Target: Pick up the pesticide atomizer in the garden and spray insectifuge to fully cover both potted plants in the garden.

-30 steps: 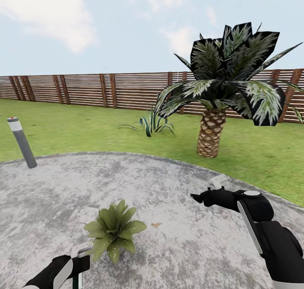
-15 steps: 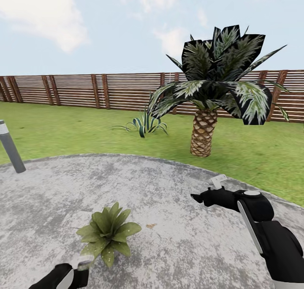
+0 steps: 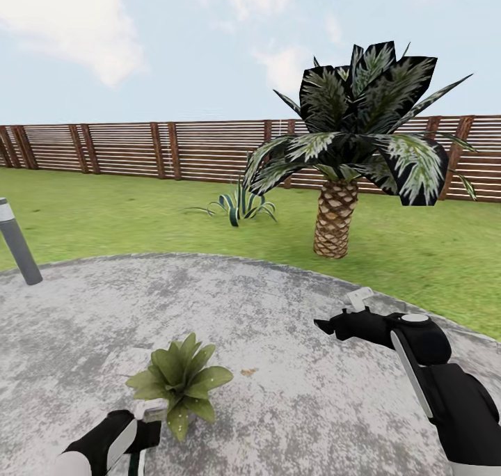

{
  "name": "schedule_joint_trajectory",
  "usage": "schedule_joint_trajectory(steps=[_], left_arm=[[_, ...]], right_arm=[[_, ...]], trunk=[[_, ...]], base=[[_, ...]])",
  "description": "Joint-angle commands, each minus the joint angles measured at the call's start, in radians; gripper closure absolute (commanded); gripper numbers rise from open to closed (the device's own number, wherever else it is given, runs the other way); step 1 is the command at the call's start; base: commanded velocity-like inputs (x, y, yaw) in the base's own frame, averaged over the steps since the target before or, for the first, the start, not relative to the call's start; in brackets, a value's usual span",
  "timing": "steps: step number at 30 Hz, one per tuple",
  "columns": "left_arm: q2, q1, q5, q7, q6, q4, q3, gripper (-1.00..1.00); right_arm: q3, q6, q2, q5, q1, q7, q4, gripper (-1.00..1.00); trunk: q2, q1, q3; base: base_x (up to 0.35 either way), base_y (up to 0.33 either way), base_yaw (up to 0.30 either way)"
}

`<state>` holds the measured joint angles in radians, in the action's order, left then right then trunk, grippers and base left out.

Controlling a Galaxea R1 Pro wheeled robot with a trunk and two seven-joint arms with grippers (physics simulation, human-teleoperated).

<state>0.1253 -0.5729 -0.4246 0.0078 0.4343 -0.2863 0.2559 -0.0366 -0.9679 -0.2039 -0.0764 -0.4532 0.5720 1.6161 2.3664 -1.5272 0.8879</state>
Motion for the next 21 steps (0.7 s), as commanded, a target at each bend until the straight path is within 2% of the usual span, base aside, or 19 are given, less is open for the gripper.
schedule_joint_trajectory(steps=[1, 6, 9, 11, 13, 14, 15, 17, 19, 21], left_arm=[[-0.002, -0.009, -0.005, -0.001, 0.004, -0.002, 0.005, 1.00], [-0.024, -0.044, -0.010, -0.003, 0.004, -0.003, -0.009, 1.00], [-0.034, -0.069, -0.010, -0.003, 0.010, -0.005, -0.053, 1.00], [-0.038, -0.108, -0.010, 0.002, 0.017, -0.004, -0.079, 1.00], [-0.039, -0.138, -0.010, 0.006, 0.042, -0.003, -0.095, 1.00], [-0.040, -0.169, -0.009, 0.010, 0.095, -0.002, -0.107, 1.00], [-0.040, -0.181, -0.008, 0.011, 0.113, -0.002, -0.111, 1.00], [-0.040, -0.195, -0.007, 0.012, 0.130, -0.002, -0.130, 1.00], [-0.039, -0.222, -0.006, 0.016, 0.155, 0.004, -0.173, 1.00], [-0.040, -0.239, -0.006, 0.047, 0.186, 0.007, -0.189, 1.00]], right_arm=[[-0.002, -0.003, 0.000, -0.008, -0.001, 0.007, 0.001, -1.00], [-0.006, -0.003, 0.001, -0.009, -0.001, 0.006, 0.001, -1.00], [-0.006, -0.003, 0.002, -0.009, 0.000, 0.006, 0.001, -1.00], [-0.005, -0.003, 0.002, -0.009, -0.001, 0.006, 0.001, -1.00], [-0.004, -0.003, 0.002, -0.009, -0.001, 0.006, 0.001, -1.00], [-0.004, -0.003, 0.002, -0.008, -0.001, 0.006, 0.001, -1.00], [-0.004, -0.003, 0.001, -0.008, -0.001, 0.006, 0.001, -1.00], [-0.003, -0.003, 0.001, -0.008, -0.001, 0.006, 0.001, -1.00], [-0.004, -0.003, 0.001, -0.008, -0.001, 0.006, 0.001, -1.00], [-0.004, -0.003, 0.001, -0.008, -0.001, 0.006, 0.001, -1.00]], trunk=[[0.000, 0.000, 0.001], [0.000, 0.000, 0.001], [0.000, 0.000, 0.001], [0.000, 0.000, 0.001], [0.000, 0.000, 0.001], [0.000, 0.000, 0.001], [0.000, 0.000, 0.001], [0.000, 0.000, 0.001], [0.000, 0.000, 0.001], [0.000, 0.000, 0.001]], base=[[0.000, 0.000, 0.000], [0.000, 0.000, 0.000], [0.000, 0.000, 0.000], [0.000, 0.000, 0.000], [0.000, 0.000, 0.000], [0.000, 0.000, 0.000], [0.000, 0.000, 0.000], [0.000, 0.000, 0.000], [0.000, 0.000, 0.000], [0.000, 0.000, 0.000]])
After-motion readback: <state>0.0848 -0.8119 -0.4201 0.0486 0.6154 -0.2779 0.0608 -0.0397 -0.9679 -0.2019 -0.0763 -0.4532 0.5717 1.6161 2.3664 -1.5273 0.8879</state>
